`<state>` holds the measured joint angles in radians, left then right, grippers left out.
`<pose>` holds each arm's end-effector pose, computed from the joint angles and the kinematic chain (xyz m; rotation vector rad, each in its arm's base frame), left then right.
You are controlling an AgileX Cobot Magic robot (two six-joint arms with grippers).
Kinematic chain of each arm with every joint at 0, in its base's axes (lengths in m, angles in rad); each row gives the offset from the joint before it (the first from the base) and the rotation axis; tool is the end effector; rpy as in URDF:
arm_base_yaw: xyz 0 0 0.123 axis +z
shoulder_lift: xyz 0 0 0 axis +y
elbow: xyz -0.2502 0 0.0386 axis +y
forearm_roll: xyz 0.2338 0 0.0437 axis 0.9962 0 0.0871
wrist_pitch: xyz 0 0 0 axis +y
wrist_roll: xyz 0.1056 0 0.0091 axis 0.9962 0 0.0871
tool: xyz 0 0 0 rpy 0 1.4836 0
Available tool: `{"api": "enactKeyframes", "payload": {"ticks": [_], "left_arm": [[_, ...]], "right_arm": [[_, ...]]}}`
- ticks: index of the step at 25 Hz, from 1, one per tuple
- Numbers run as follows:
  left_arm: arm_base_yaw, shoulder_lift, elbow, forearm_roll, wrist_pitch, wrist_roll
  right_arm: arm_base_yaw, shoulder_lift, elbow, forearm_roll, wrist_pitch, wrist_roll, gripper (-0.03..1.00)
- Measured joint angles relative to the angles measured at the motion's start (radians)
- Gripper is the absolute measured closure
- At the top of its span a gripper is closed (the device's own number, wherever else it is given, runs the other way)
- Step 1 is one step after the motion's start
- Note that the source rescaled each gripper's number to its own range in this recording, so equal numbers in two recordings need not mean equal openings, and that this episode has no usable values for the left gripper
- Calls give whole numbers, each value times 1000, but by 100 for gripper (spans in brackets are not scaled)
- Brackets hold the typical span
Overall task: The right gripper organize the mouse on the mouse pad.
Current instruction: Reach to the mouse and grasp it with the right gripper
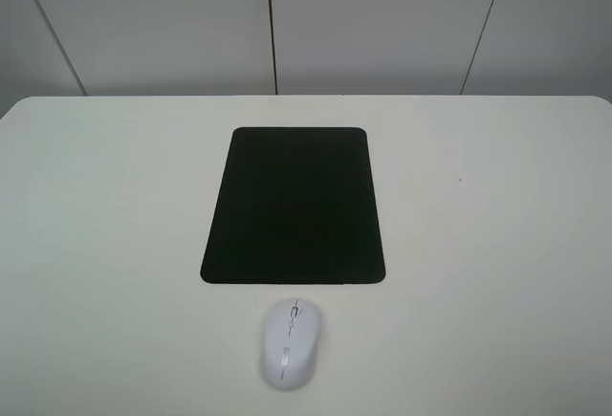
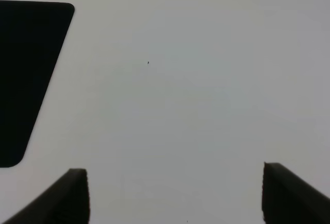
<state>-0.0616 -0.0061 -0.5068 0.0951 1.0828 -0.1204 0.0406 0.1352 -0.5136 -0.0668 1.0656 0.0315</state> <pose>0.0259 0.0073 0.2639 -0.0666 2.0487 0.0007 0.0459 -0.0043 0.2622 -0.0115 2.1689 -0.0406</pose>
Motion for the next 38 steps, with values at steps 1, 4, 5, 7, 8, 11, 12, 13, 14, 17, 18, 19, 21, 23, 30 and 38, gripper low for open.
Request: {"api": "enactKeyframes", "payload": {"ticks": [1,4,5,7,8,11,12,13,14,17,18,19,21,23,30,38], "left_arm": [[0,0,0,0,0,0],[0,0,0,0,0,0],[0,0,0,0,0,0],[0,0,0,0,0,0],[0,0,0,0,0,0],[0,0,0,0,0,0],[0,0,0,0,0,0],[0,0,0,0,0,0],[0,0,0,0,0,0],[0,0,0,0,0,0],[0,0,0,0,0,0],[0,0,0,0,0,0],[0,0,0,0,0,0],[0,0,0,0,0,0],[0,0,0,0,0,0],[0,0,0,0,0,0]], "right_arm": [[0,6,0,0,1,0,64],[0,54,0,23,1,0,64],[0,79,-3,35,2,0,64],[0,158,-29,45,8,0,64],[0,198,-51,45,8,1,64],[0,356,-117,67,13,36,64],[0,402,-139,76,18,55,64],[0,457,-158,90,22,80,64],[0,511,-175,106,25,109,64],[38,651,-212,122,22,174,64],[71,696,-221,120,18,195,64],[112,733,-231,119,8,212,64],[192,823,-246,119,-23,260,64],[268,910,-258,119,-61,310,63],[469,1211,-285,124,-191,436,36],[670,1373,-353,173,-338,524,34]]}}
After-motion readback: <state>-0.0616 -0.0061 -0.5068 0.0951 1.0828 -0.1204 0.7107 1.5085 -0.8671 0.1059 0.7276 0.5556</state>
